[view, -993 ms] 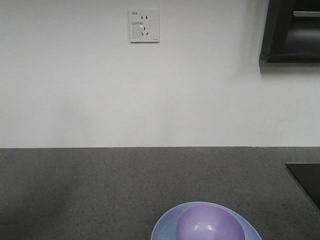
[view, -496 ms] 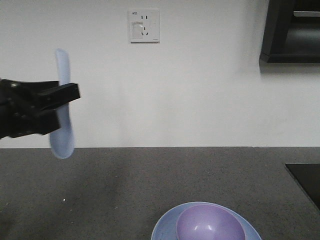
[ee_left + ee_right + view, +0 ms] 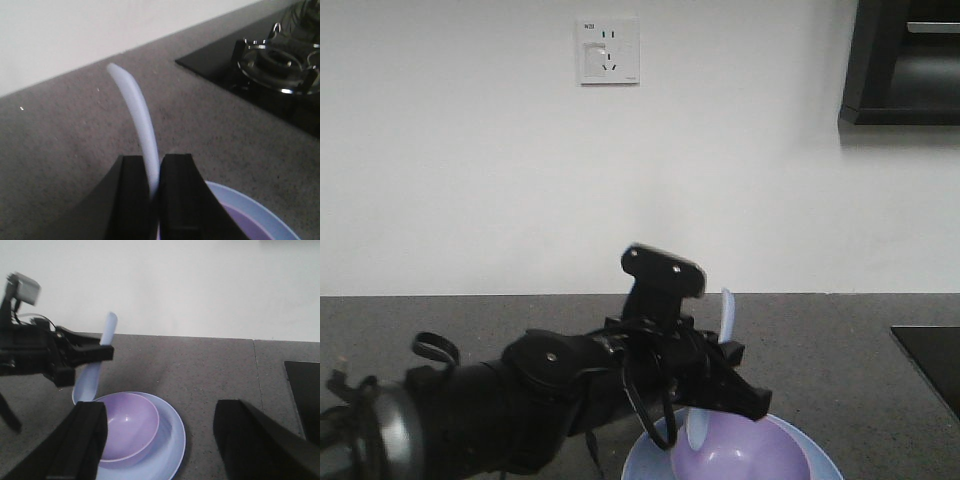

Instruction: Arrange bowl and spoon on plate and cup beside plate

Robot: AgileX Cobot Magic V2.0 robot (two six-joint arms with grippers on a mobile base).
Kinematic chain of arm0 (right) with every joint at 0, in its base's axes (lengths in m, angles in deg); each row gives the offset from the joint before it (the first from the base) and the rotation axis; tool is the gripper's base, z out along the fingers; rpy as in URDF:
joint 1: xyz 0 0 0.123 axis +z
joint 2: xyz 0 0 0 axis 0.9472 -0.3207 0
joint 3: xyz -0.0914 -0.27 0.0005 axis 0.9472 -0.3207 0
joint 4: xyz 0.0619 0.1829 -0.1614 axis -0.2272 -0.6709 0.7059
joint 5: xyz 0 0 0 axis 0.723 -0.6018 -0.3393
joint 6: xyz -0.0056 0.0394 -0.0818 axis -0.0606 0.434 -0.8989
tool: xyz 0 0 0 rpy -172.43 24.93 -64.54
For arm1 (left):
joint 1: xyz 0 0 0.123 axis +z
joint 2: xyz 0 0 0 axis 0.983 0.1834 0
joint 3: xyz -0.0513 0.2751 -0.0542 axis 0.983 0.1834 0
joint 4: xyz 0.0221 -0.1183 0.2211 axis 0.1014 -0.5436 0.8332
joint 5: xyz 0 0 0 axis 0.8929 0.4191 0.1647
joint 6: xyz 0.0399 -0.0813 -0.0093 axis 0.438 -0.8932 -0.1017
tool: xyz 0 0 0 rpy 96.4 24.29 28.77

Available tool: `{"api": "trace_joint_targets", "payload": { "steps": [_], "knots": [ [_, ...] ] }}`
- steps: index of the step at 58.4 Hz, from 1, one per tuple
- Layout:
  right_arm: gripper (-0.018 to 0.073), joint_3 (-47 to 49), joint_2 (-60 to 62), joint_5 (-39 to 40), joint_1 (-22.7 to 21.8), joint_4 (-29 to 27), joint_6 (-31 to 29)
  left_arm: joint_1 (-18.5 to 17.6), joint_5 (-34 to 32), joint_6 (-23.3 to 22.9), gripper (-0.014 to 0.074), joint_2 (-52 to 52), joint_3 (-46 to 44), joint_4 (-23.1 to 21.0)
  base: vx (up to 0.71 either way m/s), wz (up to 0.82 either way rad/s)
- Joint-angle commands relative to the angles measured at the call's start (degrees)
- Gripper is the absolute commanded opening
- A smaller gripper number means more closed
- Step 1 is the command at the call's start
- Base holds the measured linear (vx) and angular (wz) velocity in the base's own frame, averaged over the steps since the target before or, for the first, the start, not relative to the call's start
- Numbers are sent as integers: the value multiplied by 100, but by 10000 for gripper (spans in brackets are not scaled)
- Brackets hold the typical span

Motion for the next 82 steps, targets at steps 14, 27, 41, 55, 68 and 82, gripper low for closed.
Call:
{"api": "trace_joint_targets", "payload": {
  "steps": [14,27,41,55,68,82],
  "knots": [
    [522,145,-71,512,-16,40,-33,-109,-214,-11,64,260,-249,-394,0,0],
    [522,145,-71,512,-16,40,-33,-109,-182,-11,315,298,-249,-389,0,0],
    [522,145,-71,471,-16,193,-33,-103,17,-11,570,114,-249,-381,0,0],
    [522,145,-90,387,-16,374,92,36,-827,18,509,-933,-249,474,0,0],
    [522,145,-313,-59,-16,520,143,504,-1091,259,405,-2238,157,728,0,0],
    [522,145,-431,-84,-16,520,143,968,-2022,896,398,-4351,2439,-11,0,0]
  ]
}}
